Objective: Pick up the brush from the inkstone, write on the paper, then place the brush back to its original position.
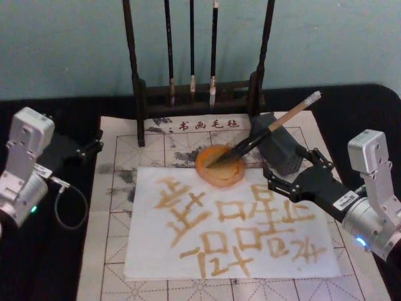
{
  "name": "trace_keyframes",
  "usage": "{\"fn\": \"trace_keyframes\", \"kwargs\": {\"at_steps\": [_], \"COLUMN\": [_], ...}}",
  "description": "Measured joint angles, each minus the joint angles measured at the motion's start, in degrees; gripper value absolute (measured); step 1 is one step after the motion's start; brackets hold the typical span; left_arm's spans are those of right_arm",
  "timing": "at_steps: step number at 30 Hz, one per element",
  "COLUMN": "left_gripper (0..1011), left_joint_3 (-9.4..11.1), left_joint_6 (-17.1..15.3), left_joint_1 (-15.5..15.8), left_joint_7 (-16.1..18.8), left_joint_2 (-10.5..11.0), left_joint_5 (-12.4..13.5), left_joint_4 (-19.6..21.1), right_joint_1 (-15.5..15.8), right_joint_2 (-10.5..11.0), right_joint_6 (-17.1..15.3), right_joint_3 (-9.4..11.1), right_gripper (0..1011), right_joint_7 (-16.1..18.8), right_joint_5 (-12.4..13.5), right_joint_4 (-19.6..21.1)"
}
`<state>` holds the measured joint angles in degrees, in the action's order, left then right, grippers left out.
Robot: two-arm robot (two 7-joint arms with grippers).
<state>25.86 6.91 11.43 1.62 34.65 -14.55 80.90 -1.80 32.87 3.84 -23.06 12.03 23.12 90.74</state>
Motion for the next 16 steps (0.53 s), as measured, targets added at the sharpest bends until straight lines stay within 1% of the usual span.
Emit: {"fn": "trace_keyframes", "kwargs": {"at_steps": [16], "left_gripper": [1001], "left_joint_3": [0.0], "left_joint_6": [0.0], "left_joint_1": [0.0], "left_joint_7": [0.0], "left_joint_2": [0.0], "left_joint_5": [0.0], "left_joint_4": [0.0], "right_joint_1": [0.0], "right_joint_2": [0.0], "right_joint_6": [0.1], "right_joint_3": [0.0], "right_gripper": [1002], "right_joint_7": [0.0], "right_joint_5": [0.1], "right_joint_4": [0.0]}}
